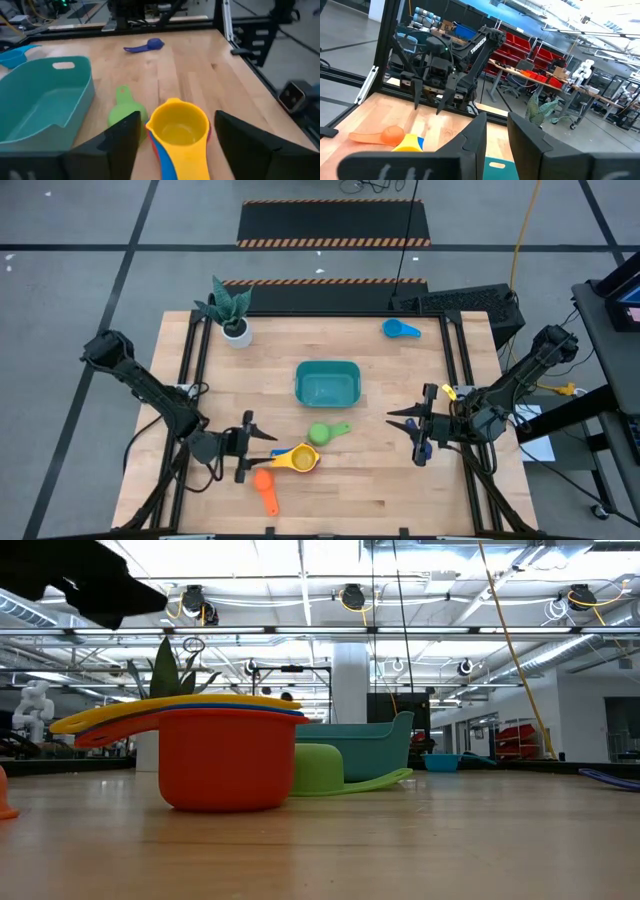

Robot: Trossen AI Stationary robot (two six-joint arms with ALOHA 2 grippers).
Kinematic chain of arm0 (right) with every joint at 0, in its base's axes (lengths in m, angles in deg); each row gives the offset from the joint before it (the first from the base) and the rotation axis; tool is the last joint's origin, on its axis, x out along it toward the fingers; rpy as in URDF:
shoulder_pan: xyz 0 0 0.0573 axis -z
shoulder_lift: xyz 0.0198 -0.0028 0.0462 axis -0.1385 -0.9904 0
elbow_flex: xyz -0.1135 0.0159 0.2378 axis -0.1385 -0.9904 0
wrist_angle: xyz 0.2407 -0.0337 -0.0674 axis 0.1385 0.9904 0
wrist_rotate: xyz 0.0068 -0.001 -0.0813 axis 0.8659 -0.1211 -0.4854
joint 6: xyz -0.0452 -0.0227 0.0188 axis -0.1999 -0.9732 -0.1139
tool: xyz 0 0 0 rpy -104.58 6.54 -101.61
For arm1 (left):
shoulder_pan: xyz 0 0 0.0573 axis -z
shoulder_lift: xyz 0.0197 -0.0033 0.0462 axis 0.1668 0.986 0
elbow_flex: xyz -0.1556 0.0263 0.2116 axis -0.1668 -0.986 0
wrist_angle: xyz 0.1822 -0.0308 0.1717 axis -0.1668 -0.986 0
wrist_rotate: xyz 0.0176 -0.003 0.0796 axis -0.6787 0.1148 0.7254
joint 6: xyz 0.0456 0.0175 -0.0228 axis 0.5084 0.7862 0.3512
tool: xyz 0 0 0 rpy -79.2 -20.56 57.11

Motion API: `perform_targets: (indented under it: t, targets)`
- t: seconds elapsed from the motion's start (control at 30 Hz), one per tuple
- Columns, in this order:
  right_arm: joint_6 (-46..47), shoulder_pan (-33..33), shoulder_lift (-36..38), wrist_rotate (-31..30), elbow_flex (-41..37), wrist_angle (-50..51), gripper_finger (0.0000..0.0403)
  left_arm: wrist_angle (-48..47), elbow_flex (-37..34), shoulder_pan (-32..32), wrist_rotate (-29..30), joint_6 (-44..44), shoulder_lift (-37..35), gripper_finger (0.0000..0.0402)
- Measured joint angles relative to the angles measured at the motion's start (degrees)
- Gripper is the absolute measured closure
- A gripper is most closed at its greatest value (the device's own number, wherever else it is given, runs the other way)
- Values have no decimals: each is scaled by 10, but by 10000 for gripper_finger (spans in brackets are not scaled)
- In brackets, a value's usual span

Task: Nest measuring cups in basket
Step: Stack the yellow measuring cup on top of the blue measuring cup

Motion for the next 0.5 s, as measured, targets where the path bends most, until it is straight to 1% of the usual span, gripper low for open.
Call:
perform_targets:
  t: [0.1, 0.2, 0.27, 0.37, 0.5]
  targets:
    - [0, 0, 0, 0, 0, 0, 330, 30, 1, -1, 8, -19, 42, 103]
    - [0, 0, 0, 0, 0, 0, 330, 30, 9, -2, 30, -36, 75, 62]
    - [0, 0, 0, 0, 0, 0, 330, 33, 12, -2, 35, -64, 89, 43]
    - [0, 0, 0, 0, 0, 0, 330, 30, 12, -2, 24, -105, 102, 28]
    - [0, 0, 0, 0, 0, 0, 330, 30, 12, -2, -11, -137, 114, 25]
